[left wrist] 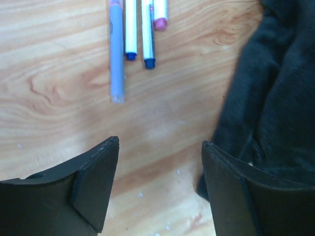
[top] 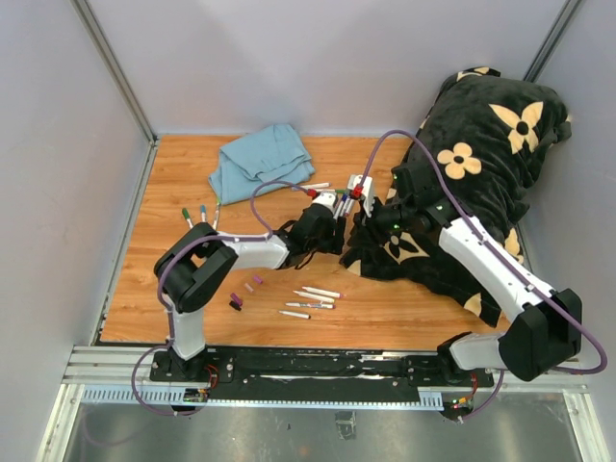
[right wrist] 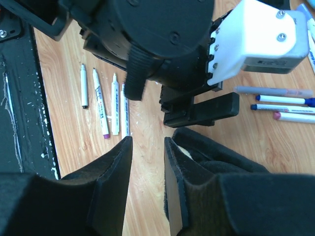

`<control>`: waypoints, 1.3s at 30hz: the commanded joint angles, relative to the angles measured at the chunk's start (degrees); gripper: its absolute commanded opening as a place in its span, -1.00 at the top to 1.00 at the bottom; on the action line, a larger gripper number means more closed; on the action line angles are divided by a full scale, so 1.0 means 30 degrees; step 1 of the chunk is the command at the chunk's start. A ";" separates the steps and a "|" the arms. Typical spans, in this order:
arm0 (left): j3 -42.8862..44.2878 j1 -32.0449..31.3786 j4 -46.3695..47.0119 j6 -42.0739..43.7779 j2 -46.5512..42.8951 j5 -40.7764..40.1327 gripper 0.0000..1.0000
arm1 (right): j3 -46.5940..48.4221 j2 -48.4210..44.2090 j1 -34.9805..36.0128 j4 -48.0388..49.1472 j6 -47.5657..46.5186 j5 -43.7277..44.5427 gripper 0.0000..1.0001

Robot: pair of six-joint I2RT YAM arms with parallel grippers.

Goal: Open the pen caps
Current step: Pick up the pen from the center of the board.

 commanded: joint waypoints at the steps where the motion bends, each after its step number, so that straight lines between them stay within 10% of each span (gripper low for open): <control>1: 0.2757 -0.0033 -0.3327 0.1023 0.1430 -0.2261 -0.33 | -0.0247 -0.0601 -0.0809 -0.0081 -0.0185 -0.0138 0.33; 39: 1.0279 0.1950 -0.8970 0.3096 0.6207 -0.0055 0.36 | -0.0348 -0.0938 -0.1131 0.0036 -0.0064 -0.0527 0.33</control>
